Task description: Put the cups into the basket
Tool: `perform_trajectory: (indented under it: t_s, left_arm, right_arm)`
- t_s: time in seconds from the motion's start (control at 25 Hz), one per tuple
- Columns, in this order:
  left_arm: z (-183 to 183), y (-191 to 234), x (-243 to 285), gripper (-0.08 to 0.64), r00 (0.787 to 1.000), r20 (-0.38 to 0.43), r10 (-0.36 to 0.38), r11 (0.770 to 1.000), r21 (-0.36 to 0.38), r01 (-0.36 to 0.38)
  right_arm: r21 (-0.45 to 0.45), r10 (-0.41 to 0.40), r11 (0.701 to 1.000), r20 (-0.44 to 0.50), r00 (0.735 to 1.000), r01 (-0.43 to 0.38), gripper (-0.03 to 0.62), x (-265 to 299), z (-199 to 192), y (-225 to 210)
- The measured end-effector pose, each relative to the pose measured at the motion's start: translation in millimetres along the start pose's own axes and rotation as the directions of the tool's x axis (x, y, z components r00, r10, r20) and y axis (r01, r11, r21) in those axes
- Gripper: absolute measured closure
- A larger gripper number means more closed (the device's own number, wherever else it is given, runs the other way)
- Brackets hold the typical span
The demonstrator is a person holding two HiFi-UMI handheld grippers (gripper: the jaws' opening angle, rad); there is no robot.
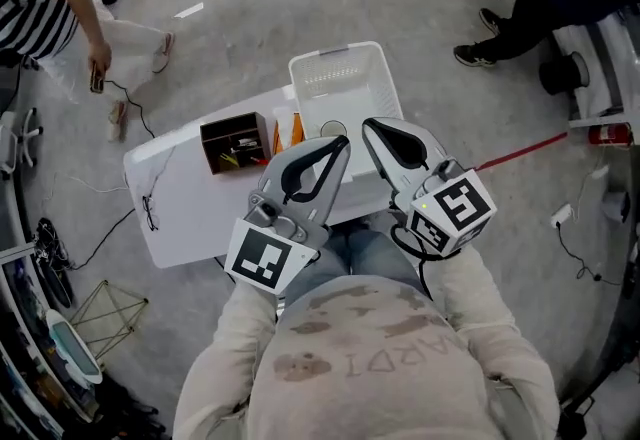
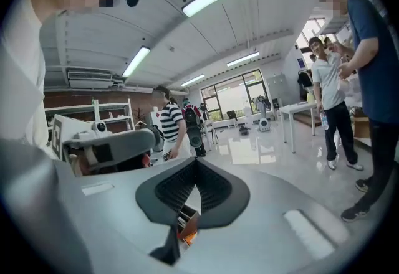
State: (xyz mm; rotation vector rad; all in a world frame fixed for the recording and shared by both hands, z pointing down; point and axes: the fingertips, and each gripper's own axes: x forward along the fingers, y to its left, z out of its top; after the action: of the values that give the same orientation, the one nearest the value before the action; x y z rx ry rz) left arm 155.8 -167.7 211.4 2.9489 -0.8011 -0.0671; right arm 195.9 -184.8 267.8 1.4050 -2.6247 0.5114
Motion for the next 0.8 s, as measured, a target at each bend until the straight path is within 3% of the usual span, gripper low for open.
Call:
perform_trajectory:
  t_s: [0.2, 0.4, 0.8]
  left_arm:
    - [22.5, -24.4, 0.2, 0.558, 1.0, 0.023, 0.005, 0.999, 0.034, -0.005]
    - [31.3, -51.3, -3.9, 0.558, 1.0, 0.03, 0.001, 0.999, 0.047, -0.003]
    - [35.4, -76.5, -11.2, 0.558, 1.0, 0.029, 0.009, 0.998, 0.063, -0.011]
  right_arm:
    - [-0.051, 0.018, 0.999, 0.117, 0.993, -0.012, 0.565, -51.6, 33.7, 26.9]
    - [-0.064, 0.017, 0.998, 0.174, 0.985, -0.006, 0.565, -83.5, 45.1, 42.4]
    - [-0.117, 0.027, 0.993, 0.196, 0.98, -0.004, 0.565, -104.3, 44.8, 56.9]
